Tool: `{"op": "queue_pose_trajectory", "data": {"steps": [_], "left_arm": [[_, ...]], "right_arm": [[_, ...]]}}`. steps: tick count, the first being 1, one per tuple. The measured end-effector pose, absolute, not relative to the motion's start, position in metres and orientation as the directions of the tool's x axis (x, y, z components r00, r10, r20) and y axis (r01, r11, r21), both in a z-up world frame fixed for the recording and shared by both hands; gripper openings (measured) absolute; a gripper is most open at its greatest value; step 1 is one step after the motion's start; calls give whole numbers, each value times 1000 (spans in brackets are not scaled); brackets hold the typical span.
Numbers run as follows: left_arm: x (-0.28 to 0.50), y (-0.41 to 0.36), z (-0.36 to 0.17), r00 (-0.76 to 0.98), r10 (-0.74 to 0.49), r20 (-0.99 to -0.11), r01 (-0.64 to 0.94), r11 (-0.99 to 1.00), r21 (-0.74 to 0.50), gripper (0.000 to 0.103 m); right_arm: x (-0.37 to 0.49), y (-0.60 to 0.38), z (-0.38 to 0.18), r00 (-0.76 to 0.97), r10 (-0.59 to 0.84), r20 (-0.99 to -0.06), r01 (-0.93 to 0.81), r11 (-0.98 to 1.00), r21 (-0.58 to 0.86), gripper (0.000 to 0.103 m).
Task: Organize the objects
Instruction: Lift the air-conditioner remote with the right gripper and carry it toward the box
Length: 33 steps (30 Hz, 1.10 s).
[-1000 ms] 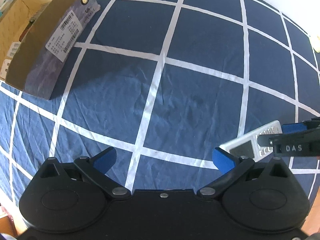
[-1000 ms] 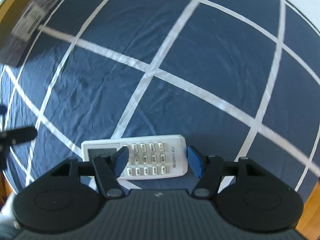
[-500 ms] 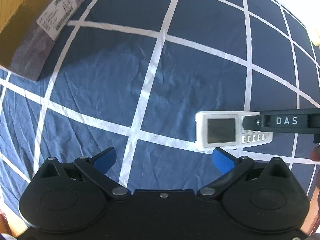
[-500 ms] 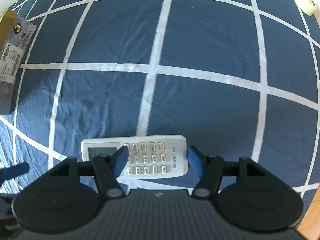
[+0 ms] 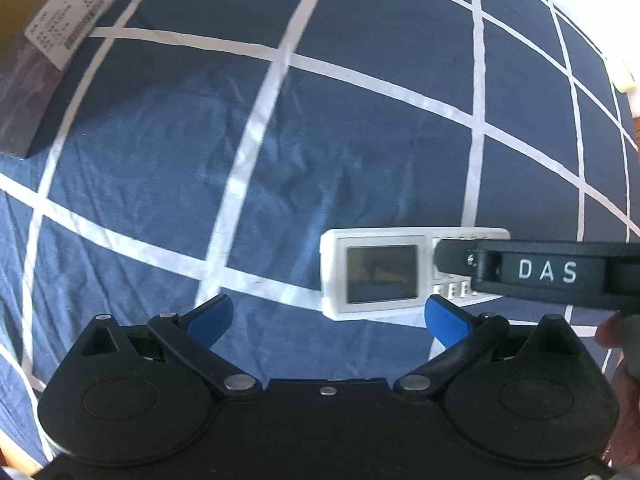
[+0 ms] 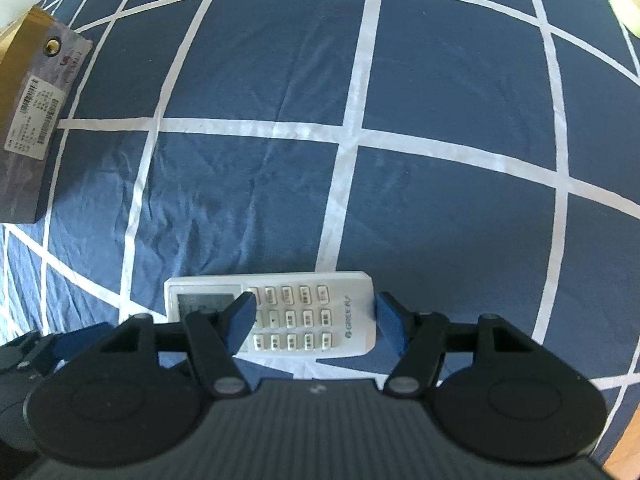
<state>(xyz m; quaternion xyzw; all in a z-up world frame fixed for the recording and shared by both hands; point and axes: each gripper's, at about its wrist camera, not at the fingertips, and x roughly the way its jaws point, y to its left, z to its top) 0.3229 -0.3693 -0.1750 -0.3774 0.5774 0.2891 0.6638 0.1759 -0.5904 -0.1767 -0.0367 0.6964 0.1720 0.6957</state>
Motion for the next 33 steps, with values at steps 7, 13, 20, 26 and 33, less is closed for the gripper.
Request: {"op": "queue_pose_trajectory", "data": {"steps": [7, 13, 20, 26, 33], "left_arm": [[334, -371, -180, 177, -69, -982, -820, 541, -186, 103], [340, -373, -184, 180, -78, -981, -828, 526, -194, 101], [347, -376, -186, 175, -86, -981, -825, 531, -194, 90], [353, -374, -185, 198, -105, -975, -818, 530, -223, 74], [356, -376, -188, 201, -113, -973, -818, 526, -231, 73]], "right_arm": [[177, -587, -175, -40, 208, -977, -338, 918, 209, 65], [179, -587, -177, -60, 223, -973, -339, 912, 230, 66], [179, -591, -178, -69, 246, -967, -347, 903, 255, 67], [179, -592, -178, -73, 263, -962, -357, 894, 271, 67], [179, -593, -177, -69, 270, -960, -363, 890, 276, 67]]}}
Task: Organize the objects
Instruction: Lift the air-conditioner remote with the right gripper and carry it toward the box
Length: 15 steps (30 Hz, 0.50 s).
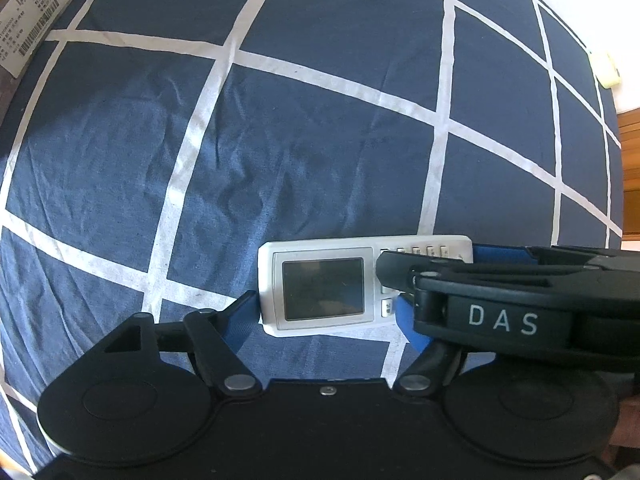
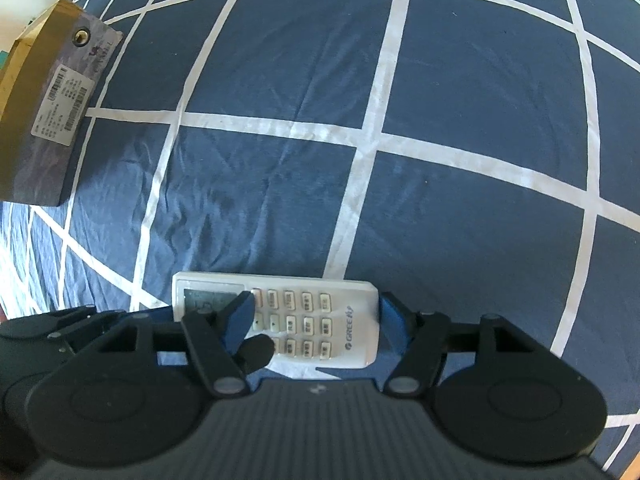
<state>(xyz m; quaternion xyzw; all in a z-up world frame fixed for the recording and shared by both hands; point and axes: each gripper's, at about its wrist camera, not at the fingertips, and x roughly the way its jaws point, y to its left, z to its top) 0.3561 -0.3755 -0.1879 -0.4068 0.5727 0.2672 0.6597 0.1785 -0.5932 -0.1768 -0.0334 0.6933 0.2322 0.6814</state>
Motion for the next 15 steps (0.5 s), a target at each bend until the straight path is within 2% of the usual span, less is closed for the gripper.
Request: {"op": "queue_pose_trajectory", "data": {"steps": [15], "left_arm": [[337, -367, -147, 228, -47, -973, -790, 575, -212, 72]], "right_arm": [[171, -589, -145, -4, 297, -955, -346, 895, 280, 64]]}}
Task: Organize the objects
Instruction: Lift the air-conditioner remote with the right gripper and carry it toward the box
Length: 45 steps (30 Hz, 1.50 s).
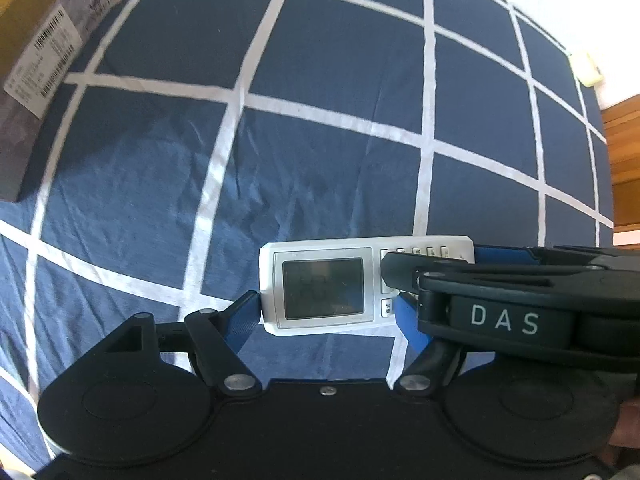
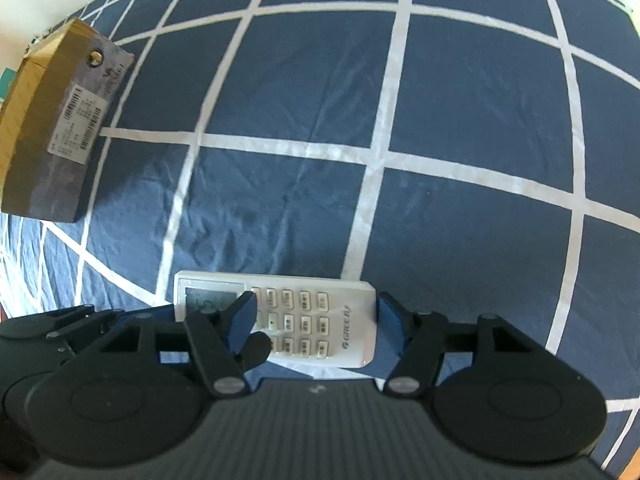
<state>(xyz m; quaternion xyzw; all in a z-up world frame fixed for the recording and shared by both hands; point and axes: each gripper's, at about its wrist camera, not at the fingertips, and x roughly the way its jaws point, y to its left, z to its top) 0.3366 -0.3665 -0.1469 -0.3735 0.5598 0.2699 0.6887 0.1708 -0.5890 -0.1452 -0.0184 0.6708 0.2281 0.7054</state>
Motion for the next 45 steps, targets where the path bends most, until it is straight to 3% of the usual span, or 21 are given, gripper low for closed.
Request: {"op": "queue_pose_trajectory", "data": {"steps": [19, 45], "left_arm": [[268, -357, -82, 275, 75, -959, -768, 616, -172, 72], [121, -198, -20, 317, 120, -941, -684, 716, -139, 72]], "right_arm": [[117, -549, -78, 133, 365, -922, -338, 891, 304, 64], [102, -338, -15, 284, 355, -891, -176, 932, 316, 65]]}}
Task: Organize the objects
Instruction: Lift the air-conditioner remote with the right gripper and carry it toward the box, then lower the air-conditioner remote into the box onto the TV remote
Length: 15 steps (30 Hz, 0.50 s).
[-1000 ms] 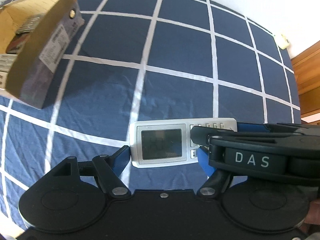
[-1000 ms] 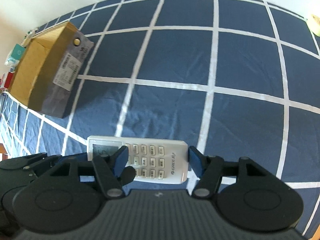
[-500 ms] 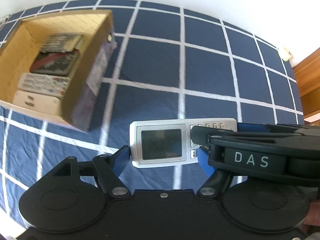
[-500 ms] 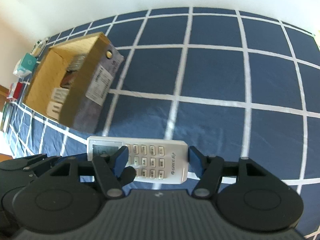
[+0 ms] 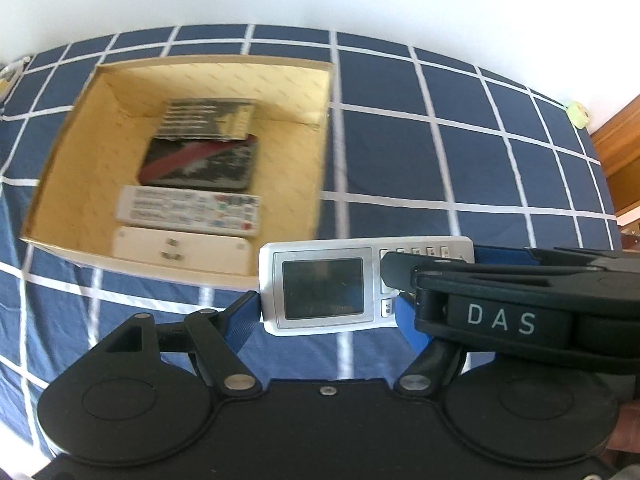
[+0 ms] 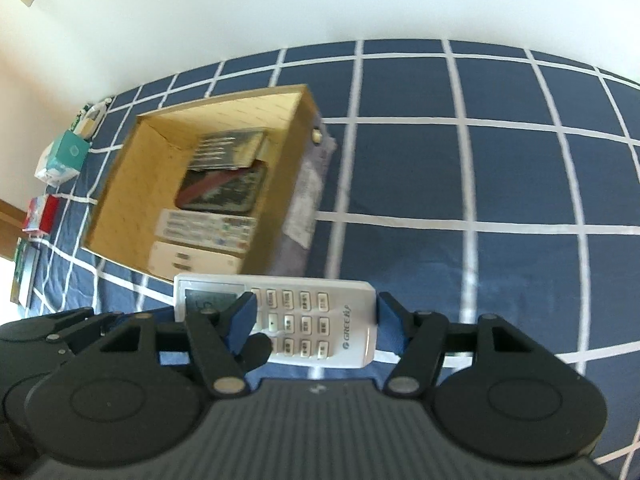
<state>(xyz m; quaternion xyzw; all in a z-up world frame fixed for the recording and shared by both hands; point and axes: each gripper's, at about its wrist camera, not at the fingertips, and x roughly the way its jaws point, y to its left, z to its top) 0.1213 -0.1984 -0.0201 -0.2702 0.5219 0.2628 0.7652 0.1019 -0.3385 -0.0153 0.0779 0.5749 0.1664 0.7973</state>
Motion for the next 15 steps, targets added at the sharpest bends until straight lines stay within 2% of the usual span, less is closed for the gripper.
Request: {"op": "queue_pose_trajectory", "data": {"steps": [15], "left_arm": [[55, -118, -11, 334, 133, -933, -667, 733, -134, 72]], "right_arm": [[100, -230, -3, 329, 352, -876, -144, 936, 321, 65]]}}
